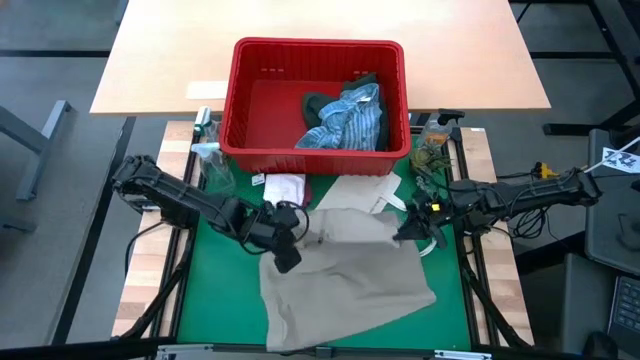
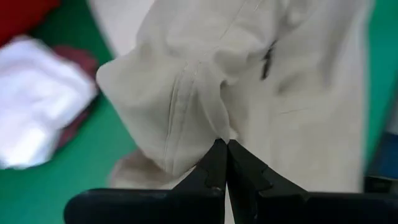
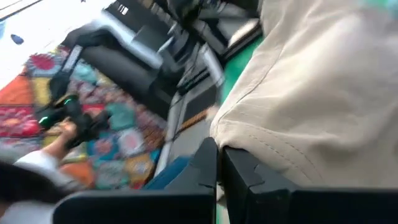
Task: Fold Laundry from Bin
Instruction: Fold the gray shorts
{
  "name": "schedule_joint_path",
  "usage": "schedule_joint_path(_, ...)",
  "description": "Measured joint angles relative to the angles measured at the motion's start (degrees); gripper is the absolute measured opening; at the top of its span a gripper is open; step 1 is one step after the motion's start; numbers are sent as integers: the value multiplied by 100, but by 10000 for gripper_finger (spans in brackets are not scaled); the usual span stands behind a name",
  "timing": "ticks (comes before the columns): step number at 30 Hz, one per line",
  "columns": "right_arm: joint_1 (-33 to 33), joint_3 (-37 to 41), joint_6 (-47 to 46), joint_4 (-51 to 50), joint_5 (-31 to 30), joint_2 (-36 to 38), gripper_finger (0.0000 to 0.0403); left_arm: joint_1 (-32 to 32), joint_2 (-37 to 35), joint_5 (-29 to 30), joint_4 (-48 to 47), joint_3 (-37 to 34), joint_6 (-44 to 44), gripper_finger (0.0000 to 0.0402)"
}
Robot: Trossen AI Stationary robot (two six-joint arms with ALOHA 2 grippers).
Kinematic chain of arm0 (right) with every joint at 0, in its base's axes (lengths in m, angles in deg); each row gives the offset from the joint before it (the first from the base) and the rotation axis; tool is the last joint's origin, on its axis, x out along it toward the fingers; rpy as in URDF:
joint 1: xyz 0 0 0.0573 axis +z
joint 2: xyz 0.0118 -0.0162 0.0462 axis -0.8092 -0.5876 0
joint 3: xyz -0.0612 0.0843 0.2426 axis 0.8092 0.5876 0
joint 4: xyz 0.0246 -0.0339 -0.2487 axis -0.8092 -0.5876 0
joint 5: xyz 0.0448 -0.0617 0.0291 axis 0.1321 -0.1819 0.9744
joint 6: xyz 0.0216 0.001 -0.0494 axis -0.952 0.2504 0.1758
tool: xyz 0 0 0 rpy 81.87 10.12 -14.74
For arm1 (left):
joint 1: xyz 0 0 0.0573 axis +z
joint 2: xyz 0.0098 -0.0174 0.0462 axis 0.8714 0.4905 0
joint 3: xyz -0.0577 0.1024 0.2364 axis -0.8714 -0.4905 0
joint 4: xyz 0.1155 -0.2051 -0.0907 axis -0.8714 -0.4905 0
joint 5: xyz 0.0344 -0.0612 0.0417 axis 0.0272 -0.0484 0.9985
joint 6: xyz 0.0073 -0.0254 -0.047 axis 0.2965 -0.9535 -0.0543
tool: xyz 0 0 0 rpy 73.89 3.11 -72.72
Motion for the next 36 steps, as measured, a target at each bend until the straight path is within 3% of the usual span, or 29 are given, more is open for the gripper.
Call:
schedule_joint_path(5,640,0,-334,-464,191,-94,5,-401,96,4,790,0,2,0)
schedule_joint_path(11,1702,4,-558,-842,-274,-93,5,-871,592,-30,1603,0,-107,5)
schedule_joint_path(16,2685,4,-821,-895,-717,-130,5,-1101,1161,-518,2480,0,-858,45)
schedule_joint_path(24,4126,4,-1323,-895,-1726,-703,5,-1451,2125,-947,4163,0,-1047,105)
schedule_joint_path(28,4498,4,-1432,-834,-2054,-1186,5,-1530,2421,-1002,4551,0,-1103,110)
schedule_joint_path(36,4713,4,-1469,-851,-1953,-2070,5,-1503,2254,-1077,4651,2,-1109,86)
